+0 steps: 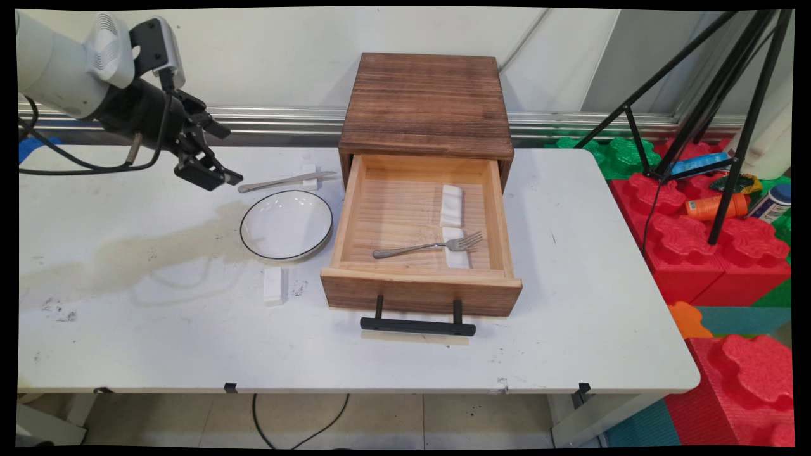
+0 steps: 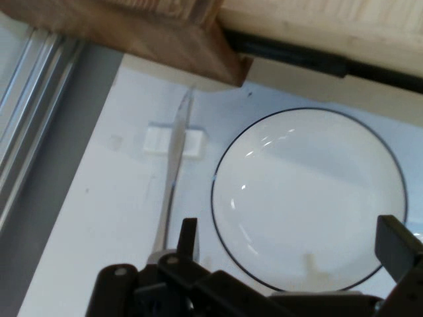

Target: Pick up the knife from the left of the white plate

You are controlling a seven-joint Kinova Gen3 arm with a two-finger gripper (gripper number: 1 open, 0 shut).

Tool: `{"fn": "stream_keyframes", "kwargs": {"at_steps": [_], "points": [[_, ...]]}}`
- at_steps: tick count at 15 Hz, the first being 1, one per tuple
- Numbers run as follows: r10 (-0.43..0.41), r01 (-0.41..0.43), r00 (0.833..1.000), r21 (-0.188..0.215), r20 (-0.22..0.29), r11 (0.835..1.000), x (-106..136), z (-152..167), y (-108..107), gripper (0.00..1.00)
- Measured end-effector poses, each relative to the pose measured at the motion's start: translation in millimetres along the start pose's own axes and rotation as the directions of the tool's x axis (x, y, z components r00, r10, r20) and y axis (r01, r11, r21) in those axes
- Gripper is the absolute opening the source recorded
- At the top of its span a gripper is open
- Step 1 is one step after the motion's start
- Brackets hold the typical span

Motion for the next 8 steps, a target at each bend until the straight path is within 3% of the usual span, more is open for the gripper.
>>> {"fn": "stream_keyframes", "kwargs": {"at_steps": [8], "points": [[-0.016,0.013,0.997,0.052,0.069,0.999,17,48,-44,1.0]]}}
